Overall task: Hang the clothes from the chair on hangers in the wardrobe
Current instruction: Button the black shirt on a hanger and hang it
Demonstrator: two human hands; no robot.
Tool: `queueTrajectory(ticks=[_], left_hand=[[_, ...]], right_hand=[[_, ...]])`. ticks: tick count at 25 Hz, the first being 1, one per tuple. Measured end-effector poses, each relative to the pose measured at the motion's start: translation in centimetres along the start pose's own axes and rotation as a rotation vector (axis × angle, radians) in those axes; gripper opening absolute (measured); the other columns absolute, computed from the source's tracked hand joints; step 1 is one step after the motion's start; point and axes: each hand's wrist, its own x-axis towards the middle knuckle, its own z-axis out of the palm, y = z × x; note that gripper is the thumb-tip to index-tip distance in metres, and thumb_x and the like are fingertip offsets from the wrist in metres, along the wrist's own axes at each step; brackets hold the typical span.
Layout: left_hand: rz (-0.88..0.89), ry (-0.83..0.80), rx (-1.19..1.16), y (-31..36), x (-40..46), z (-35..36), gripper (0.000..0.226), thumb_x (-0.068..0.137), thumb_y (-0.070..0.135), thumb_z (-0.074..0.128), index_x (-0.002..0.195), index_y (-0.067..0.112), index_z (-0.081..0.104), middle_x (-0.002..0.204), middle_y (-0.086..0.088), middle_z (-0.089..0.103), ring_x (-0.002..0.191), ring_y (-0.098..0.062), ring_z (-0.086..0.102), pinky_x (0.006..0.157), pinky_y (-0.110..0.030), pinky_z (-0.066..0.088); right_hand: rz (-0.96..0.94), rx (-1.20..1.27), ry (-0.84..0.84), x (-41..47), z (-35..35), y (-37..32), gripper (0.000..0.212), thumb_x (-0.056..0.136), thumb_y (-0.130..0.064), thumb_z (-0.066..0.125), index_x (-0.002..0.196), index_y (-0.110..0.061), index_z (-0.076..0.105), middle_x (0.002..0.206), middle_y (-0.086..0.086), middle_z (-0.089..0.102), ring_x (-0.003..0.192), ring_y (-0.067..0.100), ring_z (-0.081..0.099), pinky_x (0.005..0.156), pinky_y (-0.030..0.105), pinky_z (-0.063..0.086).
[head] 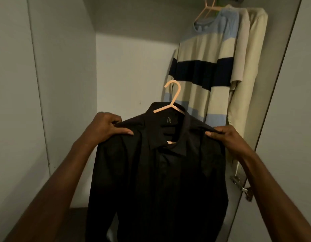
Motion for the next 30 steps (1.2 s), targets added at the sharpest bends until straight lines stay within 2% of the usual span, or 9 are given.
queueTrajectory(ticks=[2, 5, 8, 10, 12, 15, 22, 27, 30], left_hand=[[0.024, -0.122, 0.034, 0.1, 1.0, -0.9, 0.073, 0.061, 0.069, 0.084, 0.052, 0.010, 0.041, 0.047, -0.002, 0.038, 0.047, -0.007, 0.034, 0.052, -0.029, 0.030], [0.033, -0.239, 0.079, -0.3, 3.4, -2.3, 0.061, 0.070, 0.056, 0.083, 0.054, 0.010, 0.046, 0.049, 0.001, 0.040, 0.049, -0.007, 0.036, 0.055, -0.025, 0.031], [0.018, -0.310, 0.119, -0.6, 4.5, -3.0, 0.037, 0.079, 0.056, 0.072, 0.065, 0.022, 0.067, 0.056, 0.007, 0.057, 0.055, -0.009, 0.051, 0.059, -0.029, 0.042], [-0.003, -0.287, 0.080, -0.6, 4.9, -3.1, 0.021, 0.092, 0.040, 0.069, 0.089, 0.021, 0.076, 0.075, 0.005, 0.069, 0.073, -0.012, 0.063, 0.072, -0.038, 0.055], [0.004, -0.261, 0.062, -0.6, 4.6, -2.9, 0.016, 0.100, 0.026, 0.062, 0.107, 0.017, 0.074, 0.094, 0.002, 0.073, 0.089, -0.016, 0.068, 0.086, -0.044, 0.057], [-0.050, -0.212, -0.209, -0.4, 4.5, -2.8, 0.020, 0.103, 0.019, 0.057, 0.117, 0.016, 0.071, 0.105, 0.004, 0.075, 0.102, -0.012, 0.070, 0.094, -0.031, 0.054], [-0.084, -0.432, -0.150, -1.0, 6.0, -3.3, 0.013, 0.102, 0.017, 0.058, 0.110, 0.021, 0.068, 0.098, 0.000, 0.074, 0.092, -0.020, 0.071, 0.075, -0.030, 0.060], [-0.158, -0.262, -0.358, -1.0, 6.1, -4.3, 0.019, 0.089, 0.019, 0.074, 0.107, 0.012, 0.077, 0.092, -0.006, 0.079, 0.083, -0.021, 0.074, 0.068, -0.023, 0.059], [-0.170, -0.207, -0.409, -1.1, 5.8, -3.7, 0.017, 0.085, 0.016, 0.079, 0.101, 0.011, 0.080, 0.090, -0.007, 0.079, 0.080, -0.024, 0.075, 0.067, -0.024, 0.060]], right_hand=[[-0.004, -0.042, -0.048, 0.4, -0.9, -0.9, 0.026, 0.091, -0.019, 0.070, 0.097, 0.006, 0.075, 0.096, 0.024, 0.073, 0.095, 0.041, 0.070, 0.081, 0.036, 0.058], [0.032, -0.160, -0.101, 1.2, -2.1, -2.3, 0.026, 0.092, -0.021, 0.068, 0.101, 0.003, 0.075, 0.100, 0.019, 0.074, 0.097, 0.034, 0.072, 0.093, 0.048, 0.057], [0.020, -0.238, -0.172, 1.8, -2.8, -3.6, 0.028, 0.088, -0.019, 0.070, 0.107, 0.001, 0.076, 0.107, 0.014, 0.077, 0.100, 0.029, 0.074, 0.093, 0.041, 0.061], [0.035, -0.280, -0.119, 2.3, -3.8, -3.9, 0.030, 0.086, -0.021, 0.072, 0.104, 0.002, 0.075, 0.103, 0.016, 0.077, 0.097, 0.030, 0.073, 0.090, 0.042, 0.062], [0.019, -0.290, -0.072, 2.1, -4.1, -3.8, 0.021, 0.088, -0.015, 0.072, 0.101, 0.002, 0.075, 0.095, 0.017, 0.076, 0.093, 0.032, 0.073, 0.078, 0.033, 0.063], [0.003, -0.258, 0.034, 1.8, -3.9, -4.1, 0.014, 0.091, -0.008, 0.071, 0.102, -0.002, 0.076, 0.096, 0.014, 0.077, 0.092, 0.028, 0.074, 0.073, 0.023, 0.059], [0.055, -0.273, 0.067, 2.3, -3.9, -3.3, 0.016, 0.101, -0.012, 0.060, 0.107, -0.003, 0.072, 0.101, 0.015, 0.074, 0.097, 0.031, 0.071, 0.082, 0.040, 0.058], [0.020, -0.205, 0.126, 1.6, -3.3, -3.9, 0.017, 0.098, -0.012, 0.063, 0.109, -0.006, 0.075, 0.101, 0.011, 0.076, 0.096, 0.026, 0.073, 0.075, 0.028, 0.060], [-0.018, -0.143, 0.220, 0.9, -2.8, -4.4, 0.017, 0.098, -0.010, 0.063, 0.110, -0.004, 0.074, 0.100, 0.014, 0.076, 0.094, 0.026, 0.073, 0.080, 0.033, 0.059]])
